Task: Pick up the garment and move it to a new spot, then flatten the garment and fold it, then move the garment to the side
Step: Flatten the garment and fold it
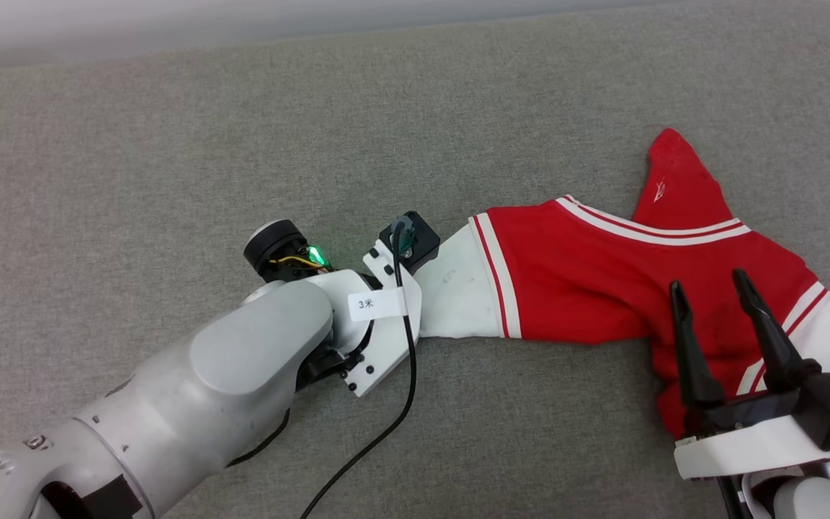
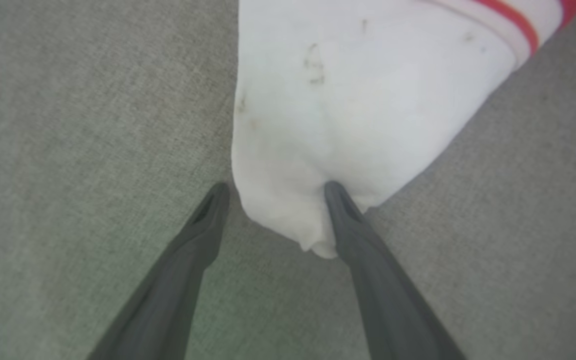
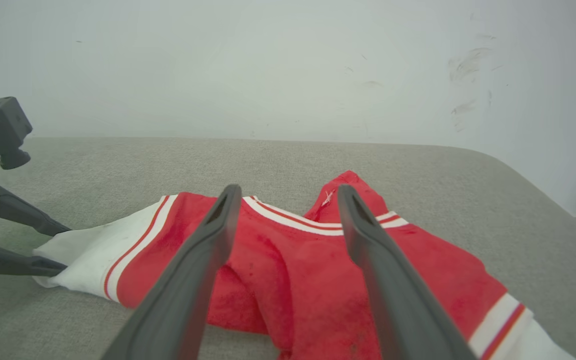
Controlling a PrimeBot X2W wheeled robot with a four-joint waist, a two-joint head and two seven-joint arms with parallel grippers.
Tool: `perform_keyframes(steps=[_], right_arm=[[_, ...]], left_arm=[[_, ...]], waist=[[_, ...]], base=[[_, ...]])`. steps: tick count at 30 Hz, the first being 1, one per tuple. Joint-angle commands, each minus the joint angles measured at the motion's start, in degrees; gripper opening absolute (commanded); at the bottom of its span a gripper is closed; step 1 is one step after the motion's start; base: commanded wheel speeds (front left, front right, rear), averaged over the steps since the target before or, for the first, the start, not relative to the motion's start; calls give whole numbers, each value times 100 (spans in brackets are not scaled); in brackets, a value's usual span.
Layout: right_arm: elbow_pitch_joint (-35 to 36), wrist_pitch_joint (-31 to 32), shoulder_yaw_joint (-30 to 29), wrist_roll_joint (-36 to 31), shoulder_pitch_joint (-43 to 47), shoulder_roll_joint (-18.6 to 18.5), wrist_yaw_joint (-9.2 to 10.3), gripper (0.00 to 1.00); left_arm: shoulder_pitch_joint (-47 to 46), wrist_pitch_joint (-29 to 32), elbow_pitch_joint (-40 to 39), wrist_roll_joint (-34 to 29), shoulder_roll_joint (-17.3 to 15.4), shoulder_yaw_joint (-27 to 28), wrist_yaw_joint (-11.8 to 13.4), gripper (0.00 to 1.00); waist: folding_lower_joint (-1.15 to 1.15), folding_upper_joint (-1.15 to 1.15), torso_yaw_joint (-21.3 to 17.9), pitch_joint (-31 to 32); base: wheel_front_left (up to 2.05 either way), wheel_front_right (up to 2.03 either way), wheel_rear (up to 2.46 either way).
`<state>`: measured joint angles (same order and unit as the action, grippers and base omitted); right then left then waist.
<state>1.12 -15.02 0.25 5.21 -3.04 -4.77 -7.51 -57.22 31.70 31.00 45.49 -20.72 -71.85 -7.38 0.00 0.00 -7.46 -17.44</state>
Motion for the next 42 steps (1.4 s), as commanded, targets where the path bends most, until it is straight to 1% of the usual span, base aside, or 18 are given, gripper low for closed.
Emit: perform_keyframes(steps=[1, 2, 3, 6, 9, 11, 14, 17, 21, 26, 28, 33, 37, 38, 39, 40, 42], right_arm=[[-1, -19, -14, -5, -96, 51, 4, 100], [-1, -19, -28, -5, -92, 52, 4, 100], [-6, -20, -41, -10, -98, 57, 4, 100], [-20, -21, -30, -35, -102, 72, 4, 100], [-17, -21, -69, -44, -30, 76, 4, 100], [-23, -20, -103, -55, 57, 79, 4, 100], [-16, -21, -176, -65, 162, 81, 4, 100], [7, -21, -235, -64, 276, 86, 4, 100], [16, -20, -261, -72, 347, 38, 4, 100], [4, -20, -284, -72, 415, -7, 4, 100], [-7, -20, -298, -65, 432, -28, 4, 100], [-90, -19, -396, -59, 506, -61, 4, 100], [-163, -16, -447, -18, 483, -116, 4, 100], [-178, -1, -465, -9, 460, -137, 4, 100], [-181, 15, -488, 14, 427, -156, 4, 100], [-183, 31, -510, 58, 395, -176, 4, 100], [-161, 72, -539, 123, 299, -275, 4, 100]], left_arm=[[114, -42, 93, -18, 21, -143, -4, 96], [102, -142, 103, -35, 29, -158, -4, 33], [80, -221, 122, -41, 33, -167, -4, 0], [3, -633, 142, 71, 1, -142, -3, 0], [-138, -1297, 156, 187, -111, 50, -3, 0], [-48, -1730, 128, 301, -214, 256, 3, 0], [178, -2196, 72, 439, -525, 529, 131, 0], [426, -2464, 19, 592, -898, 752, 316, 0], [831, -2656, -48, 798, -1412, 968, 627, 0], [1435, -2758, -112, 1162, -1910, 1194, 944, 0], [1667, -2780, -120, 1267, -2052, 1234, 1036, 0], [2140, -2762, -59, 1518, -2262, 1259, 1192, 0], [2326, -2858, 9, 1631, -2184, 1295, 1205, 0], [2354, -2903, 26, 1658, -2143, 1306, 1203, 15], [2378, -2953, 36, 1665, -2109, 1318, 1224, 49], [2388, -3054, 46, 1651, -2077, 1351, 1266, 100], [2409, -3319, 47, 1587, -2016, 1400, 1348, 100]], waist=[[0, 0, -7, -23], [0, 0, 1, -27], [0, 0, 13, -23], [0, 0, 54, 39], [0, 0, 107, 178], [0, 0, 141, 291], [0, 0, 224, 450], [0, 0, 319, 572], [0, 0, 430, 683], [0, 0, 510, 771], [0, 0, 525, 790], [0, 0, 561, 825], [0, 0, 580, 871], [0, 0, 589, 894], [0, 0, 596, 912], [0, 0, 607, 933], [0, 0, 630, 980]], base=[[0, 0, 0], [0, 0, 0], [0, 0, 0], [0, 0, 0], [0, 0, 0], [0, 0, 0], [0, 0, 0], [0, 0, 0], [0, 0, 0], [0, 0, 0], [0, 0, 0], [0, 0, 0], [0, 0, 0], [0, 0, 0], [0, 0, 0], [0, 0, 0], [0, 0, 0]])
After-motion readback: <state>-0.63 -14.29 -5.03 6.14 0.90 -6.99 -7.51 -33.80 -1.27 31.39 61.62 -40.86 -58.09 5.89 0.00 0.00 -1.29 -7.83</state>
